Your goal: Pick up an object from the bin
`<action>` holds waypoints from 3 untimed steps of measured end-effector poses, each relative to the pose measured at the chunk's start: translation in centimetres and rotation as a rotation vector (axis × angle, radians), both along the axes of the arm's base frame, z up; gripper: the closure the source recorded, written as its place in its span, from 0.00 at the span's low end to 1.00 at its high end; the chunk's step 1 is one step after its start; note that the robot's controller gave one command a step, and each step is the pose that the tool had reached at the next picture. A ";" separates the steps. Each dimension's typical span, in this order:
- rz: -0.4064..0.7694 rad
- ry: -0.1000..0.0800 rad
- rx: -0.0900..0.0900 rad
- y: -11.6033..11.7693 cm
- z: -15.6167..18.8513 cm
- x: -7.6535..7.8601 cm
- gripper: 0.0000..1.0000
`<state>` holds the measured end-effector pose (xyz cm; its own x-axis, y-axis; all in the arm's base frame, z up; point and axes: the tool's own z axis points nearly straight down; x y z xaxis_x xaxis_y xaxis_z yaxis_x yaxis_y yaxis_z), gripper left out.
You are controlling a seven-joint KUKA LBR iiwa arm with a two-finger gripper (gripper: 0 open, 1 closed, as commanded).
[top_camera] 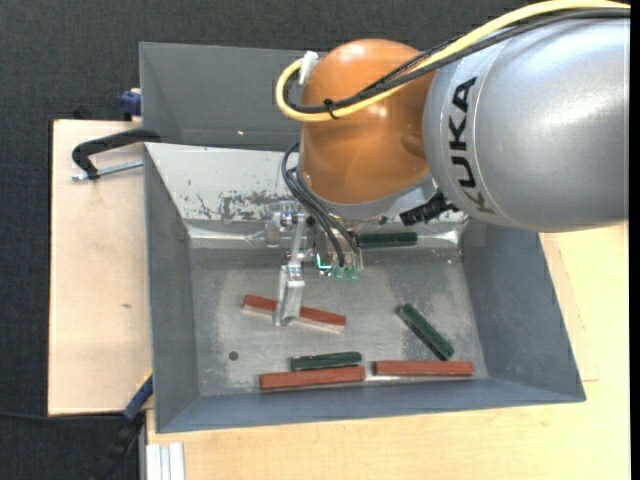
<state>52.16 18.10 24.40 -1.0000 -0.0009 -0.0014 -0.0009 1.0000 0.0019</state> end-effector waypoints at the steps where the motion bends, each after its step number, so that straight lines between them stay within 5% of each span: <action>1: -0.001 0.000 0.000 0.0 0.0 0.0 0.00; 3: 0.060 -0.004 0.001 -0.7 -11.3 1.3 0.00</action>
Offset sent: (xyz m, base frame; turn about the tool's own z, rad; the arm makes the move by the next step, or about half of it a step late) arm 0.0038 -0.0233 -0.1543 -0.1992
